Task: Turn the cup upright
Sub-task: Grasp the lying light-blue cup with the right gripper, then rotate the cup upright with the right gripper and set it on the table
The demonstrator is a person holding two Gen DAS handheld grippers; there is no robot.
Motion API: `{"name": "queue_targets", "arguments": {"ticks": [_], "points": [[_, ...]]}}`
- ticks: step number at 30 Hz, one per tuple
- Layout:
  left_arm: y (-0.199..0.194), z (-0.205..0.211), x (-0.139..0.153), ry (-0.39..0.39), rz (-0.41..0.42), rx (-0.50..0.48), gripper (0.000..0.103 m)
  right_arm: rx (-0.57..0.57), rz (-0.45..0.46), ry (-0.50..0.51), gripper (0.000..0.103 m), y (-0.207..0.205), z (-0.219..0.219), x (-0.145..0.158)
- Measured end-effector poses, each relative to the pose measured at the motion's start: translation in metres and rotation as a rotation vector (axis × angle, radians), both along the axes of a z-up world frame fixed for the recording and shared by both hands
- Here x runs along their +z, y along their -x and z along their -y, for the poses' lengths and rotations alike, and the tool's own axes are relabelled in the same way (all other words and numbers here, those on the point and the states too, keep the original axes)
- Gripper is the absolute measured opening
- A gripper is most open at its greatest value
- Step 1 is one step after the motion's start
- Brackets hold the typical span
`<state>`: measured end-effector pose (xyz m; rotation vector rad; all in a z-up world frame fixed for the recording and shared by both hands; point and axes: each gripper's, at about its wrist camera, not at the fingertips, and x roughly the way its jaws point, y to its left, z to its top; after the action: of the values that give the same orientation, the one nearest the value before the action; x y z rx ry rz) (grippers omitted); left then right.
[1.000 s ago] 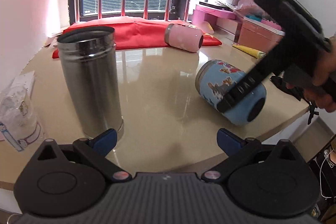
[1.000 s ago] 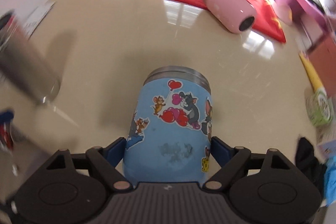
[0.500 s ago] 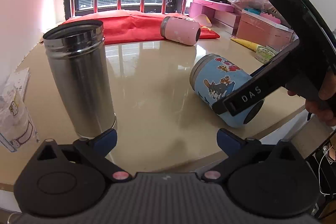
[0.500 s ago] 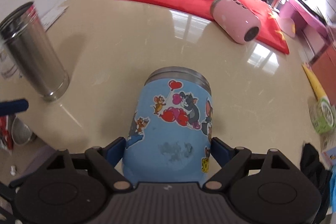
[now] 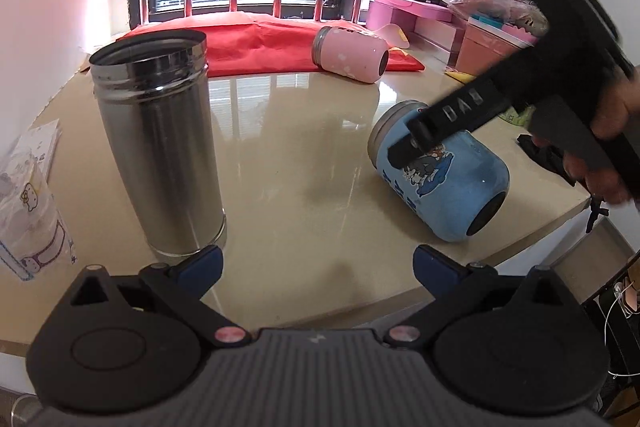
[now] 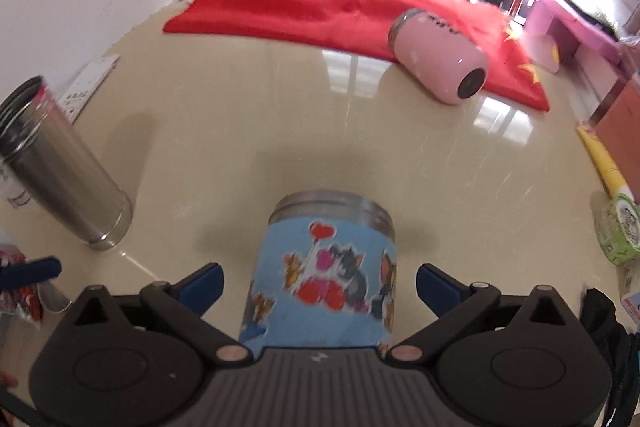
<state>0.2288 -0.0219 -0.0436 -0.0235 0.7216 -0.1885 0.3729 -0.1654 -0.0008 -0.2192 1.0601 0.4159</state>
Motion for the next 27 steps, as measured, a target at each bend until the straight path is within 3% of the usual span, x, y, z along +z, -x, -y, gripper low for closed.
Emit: {"name": "queue_targets", "arguments": {"ticks": [7, 9, 10, 11, 16, 21, 27], "points": [[0.000, 0.003, -0.001, 0.007, -0.005, -0.003, 0.103, -0.057, -0.232, 0.008, 0.103, -0.052, -0.004, -0.022], [-0.001, 0.003, -0.002, 0.006, -0.007, -0.002, 0.103, -0.079, -0.272, 0.018, 0.096, -0.058, -0.004, -0.030], [-0.002, 0.002, -0.003, 0.007, -0.007, -0.001, 0.103, -0.081, -0.282, 0.004, 0.084, -0.058, -0.004, -0.032], [-0.003, 0.000, -0.003, 0.010, -0.008, 0.000, 0.103, -0.079, -0.293, -0.032, 0.084, -0.057, -0.002, -0.031], [-0.006, -0.002, -0.007, 0.014, -0.022, 0.007, 0.103, -0.031, -0.166, -0.078, 0.084, -0.027, 0.006, -0.017], [-0.005, -0.001, -0.006, 0.014, -0.024, 0.008, 0.103, 0.000, -0.001, -0.197, 0.083, 0.007, 0.025, 0.005], [-0.001, -0.002, -0.004, -0.001, -0.022, 0.022, 0.103, 0.016, 0.248, -0.316, 0.083, 0.037, 0.033, 0.013]]}}
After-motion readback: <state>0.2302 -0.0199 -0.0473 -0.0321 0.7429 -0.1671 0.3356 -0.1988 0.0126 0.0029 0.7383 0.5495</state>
